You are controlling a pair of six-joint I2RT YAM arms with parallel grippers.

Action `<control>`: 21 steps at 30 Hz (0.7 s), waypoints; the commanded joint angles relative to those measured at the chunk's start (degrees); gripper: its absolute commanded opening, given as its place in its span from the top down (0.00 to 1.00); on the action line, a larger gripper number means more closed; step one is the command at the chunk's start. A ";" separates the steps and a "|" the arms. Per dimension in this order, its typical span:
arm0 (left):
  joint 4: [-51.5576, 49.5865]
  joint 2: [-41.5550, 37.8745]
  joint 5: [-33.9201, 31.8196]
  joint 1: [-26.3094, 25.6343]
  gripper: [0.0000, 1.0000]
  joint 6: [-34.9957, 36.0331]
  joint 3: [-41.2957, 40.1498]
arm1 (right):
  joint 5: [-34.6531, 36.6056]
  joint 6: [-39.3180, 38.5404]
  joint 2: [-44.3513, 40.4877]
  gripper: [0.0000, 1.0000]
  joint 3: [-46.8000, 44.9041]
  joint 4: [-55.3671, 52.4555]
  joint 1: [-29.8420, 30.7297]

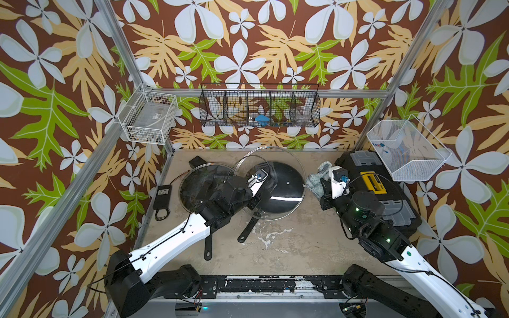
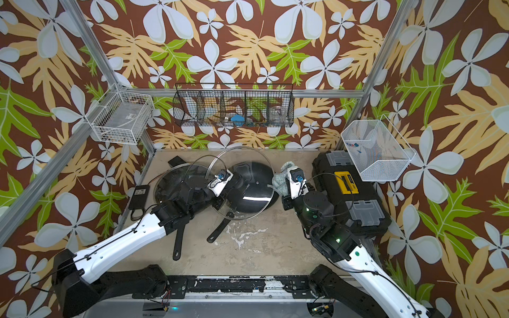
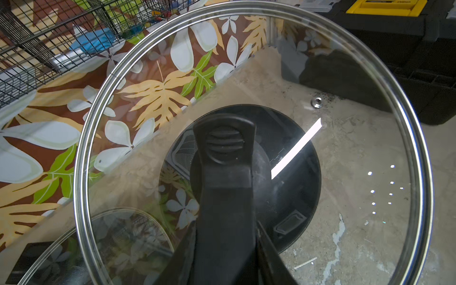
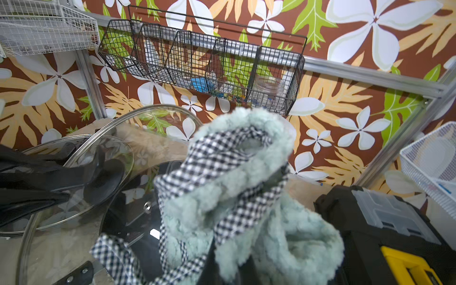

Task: Wipe the pot lid with a cloth
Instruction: Wipe the pot lid, then place the pot lid on the cooking pot.

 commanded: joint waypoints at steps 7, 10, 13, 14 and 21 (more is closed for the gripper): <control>-12.00 14.10 -2.48 -0.16 1.00 -7.65 15.83 | 0.87 9.23 -9.79 1.00 -8.34 -3.98 0.02; -16.36 19.40 -3.79 -0.15 1.00 -9.08 21.53 | -1.54 9.50 -11.19 1.00 -9.10 -5.74 0.01; -22.83 26.11 -4.58 -0.11 1.00 -10.66 29.76 | -1.92 9.07 -11.63 1.00 -9.34 -6.60 0.02; -24.89 28.43 -4.62 -0.11 1.00 -10.57 32.32 | -1.76 8.71 -11.77 1.00 -9.48 -6.52 0.02; -27.68 37.23 -4.44 -0.11 1.00 -9.19 40.42 | -1.41 6.36 -11.92 1.00 -9.41 -5.81 0.02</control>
